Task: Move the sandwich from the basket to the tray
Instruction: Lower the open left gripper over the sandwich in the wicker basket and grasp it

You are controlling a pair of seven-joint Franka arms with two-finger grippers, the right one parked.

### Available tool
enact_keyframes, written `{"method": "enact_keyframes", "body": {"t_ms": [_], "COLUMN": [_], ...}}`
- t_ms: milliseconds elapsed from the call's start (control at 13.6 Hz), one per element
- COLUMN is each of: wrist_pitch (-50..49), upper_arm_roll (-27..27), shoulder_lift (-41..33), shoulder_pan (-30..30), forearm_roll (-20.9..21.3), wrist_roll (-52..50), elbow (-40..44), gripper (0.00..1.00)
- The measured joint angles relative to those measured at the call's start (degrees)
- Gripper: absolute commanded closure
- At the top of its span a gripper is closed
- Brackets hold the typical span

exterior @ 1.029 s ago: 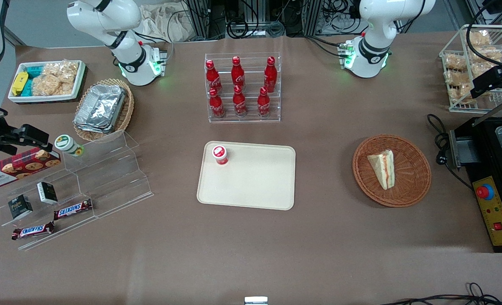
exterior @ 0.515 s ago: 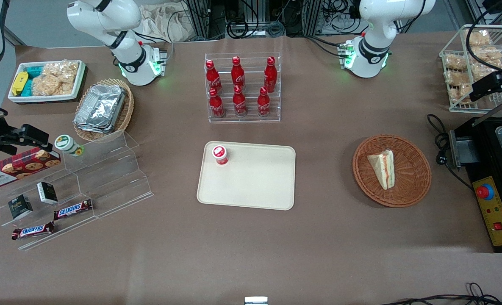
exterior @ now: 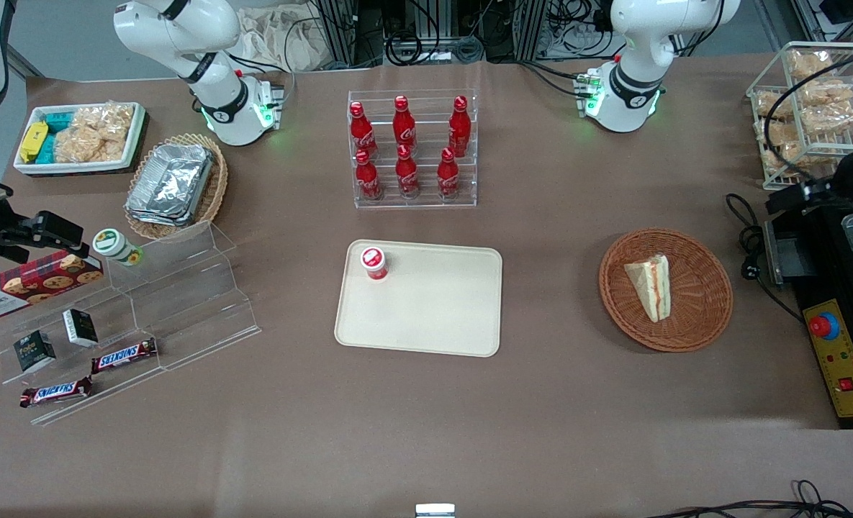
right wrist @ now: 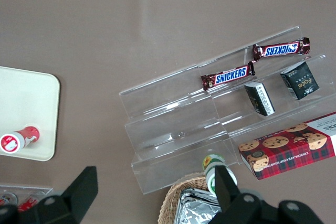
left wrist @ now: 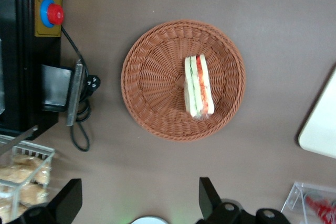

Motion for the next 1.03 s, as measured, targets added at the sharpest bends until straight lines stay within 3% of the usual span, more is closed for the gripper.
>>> {"method": "enact_keyframes", "body": {"t_ms": [515, 1029], "wrist_pitch": [16.5, 37.2], "upper_arm_roll": [-6.0, -6.4], "shoulder_lift": [5.3, 12.4], "shoulder_pan": [-0.7, -1.2], "forearm_roll": [-0.1, -0.1], "wrist_roll": [-12.0, -17.2], "elbow": [-12.0, -22.8], "gripper": [0.0, 0.0]}}
